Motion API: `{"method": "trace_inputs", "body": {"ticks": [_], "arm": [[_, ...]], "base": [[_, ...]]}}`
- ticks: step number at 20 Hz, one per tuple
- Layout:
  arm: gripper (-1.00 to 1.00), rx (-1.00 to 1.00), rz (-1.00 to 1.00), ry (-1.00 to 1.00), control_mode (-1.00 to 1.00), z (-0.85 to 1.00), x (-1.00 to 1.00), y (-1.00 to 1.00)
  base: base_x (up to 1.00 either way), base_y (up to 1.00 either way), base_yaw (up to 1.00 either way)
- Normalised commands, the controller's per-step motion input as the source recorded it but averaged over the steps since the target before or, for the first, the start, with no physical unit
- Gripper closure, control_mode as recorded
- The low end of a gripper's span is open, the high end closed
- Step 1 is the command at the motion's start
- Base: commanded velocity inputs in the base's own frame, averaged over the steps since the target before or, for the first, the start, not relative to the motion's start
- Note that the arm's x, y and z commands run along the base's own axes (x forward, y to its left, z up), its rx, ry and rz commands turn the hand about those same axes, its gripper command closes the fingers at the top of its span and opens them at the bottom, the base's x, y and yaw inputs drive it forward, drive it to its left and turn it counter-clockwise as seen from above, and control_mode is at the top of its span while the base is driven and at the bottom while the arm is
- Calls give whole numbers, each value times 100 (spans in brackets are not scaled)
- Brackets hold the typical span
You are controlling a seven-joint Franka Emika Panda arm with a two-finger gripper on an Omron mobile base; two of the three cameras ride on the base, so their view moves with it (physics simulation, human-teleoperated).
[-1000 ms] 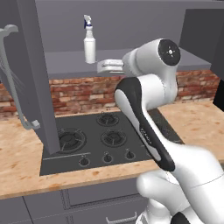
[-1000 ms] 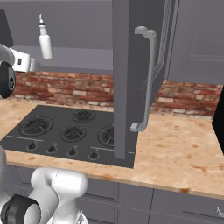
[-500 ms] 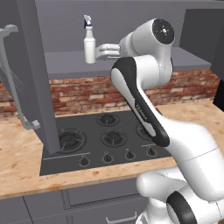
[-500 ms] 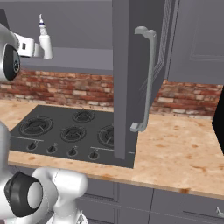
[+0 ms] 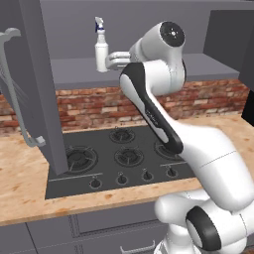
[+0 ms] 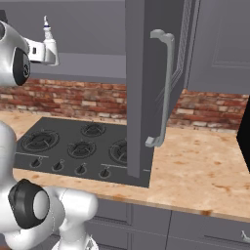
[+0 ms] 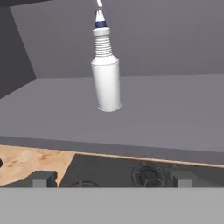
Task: Open the cabinet. Pick the spray and place it next to the sink. Then close the cabinet.
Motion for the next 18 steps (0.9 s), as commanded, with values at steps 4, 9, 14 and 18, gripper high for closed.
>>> {"method": "trace_inputs", "body": {"ticks": [4, 9, 14, 18], "arm": [[-100, 0, 0, -1, -100, 0, 12, 0], [-100, 0, 0, -2, -100, 0, 16, 0], [-100, 0, 0, -1, -100, 0, 30, 0], [-100, 0, 2, 0, -100, 0, 43, 0]], "base": [[0, 0, 0], [0, 0, 0], [0, 0, 0], [0, 0, 0]]}}
